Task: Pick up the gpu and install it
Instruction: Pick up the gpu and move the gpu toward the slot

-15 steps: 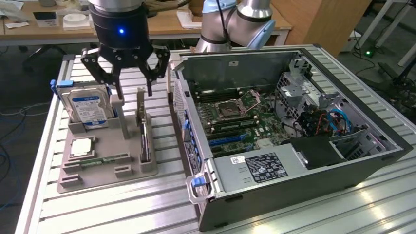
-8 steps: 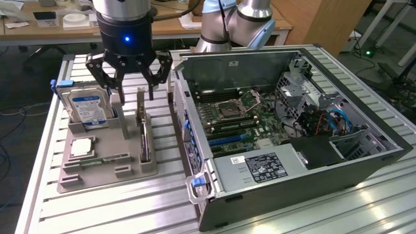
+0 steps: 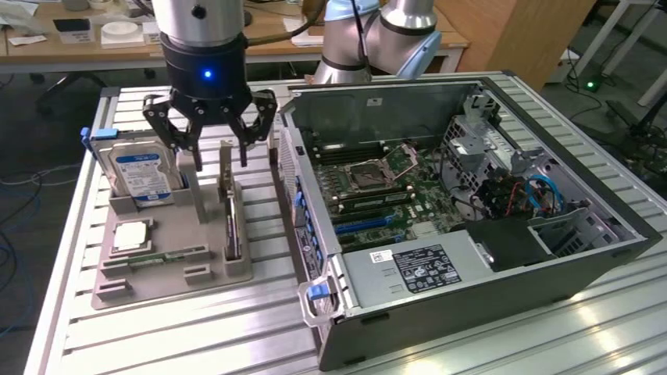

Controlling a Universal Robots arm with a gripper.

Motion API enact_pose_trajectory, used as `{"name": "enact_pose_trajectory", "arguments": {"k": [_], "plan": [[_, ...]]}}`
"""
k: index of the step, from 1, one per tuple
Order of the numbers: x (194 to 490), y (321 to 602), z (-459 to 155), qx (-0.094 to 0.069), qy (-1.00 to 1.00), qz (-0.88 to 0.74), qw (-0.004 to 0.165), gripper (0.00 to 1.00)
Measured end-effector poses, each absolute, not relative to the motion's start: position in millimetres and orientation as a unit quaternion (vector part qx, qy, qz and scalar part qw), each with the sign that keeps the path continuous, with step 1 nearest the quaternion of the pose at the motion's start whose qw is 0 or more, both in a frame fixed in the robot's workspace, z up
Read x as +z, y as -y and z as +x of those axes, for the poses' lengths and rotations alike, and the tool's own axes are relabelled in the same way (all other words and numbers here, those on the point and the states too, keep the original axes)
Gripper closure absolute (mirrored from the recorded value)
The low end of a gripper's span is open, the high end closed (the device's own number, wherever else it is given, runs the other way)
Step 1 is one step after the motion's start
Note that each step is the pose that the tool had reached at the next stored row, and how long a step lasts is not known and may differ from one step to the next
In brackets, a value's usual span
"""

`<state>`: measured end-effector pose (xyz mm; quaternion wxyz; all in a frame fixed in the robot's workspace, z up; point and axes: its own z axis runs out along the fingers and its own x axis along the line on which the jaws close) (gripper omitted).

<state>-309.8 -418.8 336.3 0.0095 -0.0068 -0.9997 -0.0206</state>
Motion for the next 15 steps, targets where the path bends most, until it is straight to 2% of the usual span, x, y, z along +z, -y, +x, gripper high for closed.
{"name": "enact_pose_trajectory", "arguments": {"k": [15], "plan": [[309.8, 419.7, -309.5, -0.020, 1.000, -0.006, 0.009, 0.40]]}}
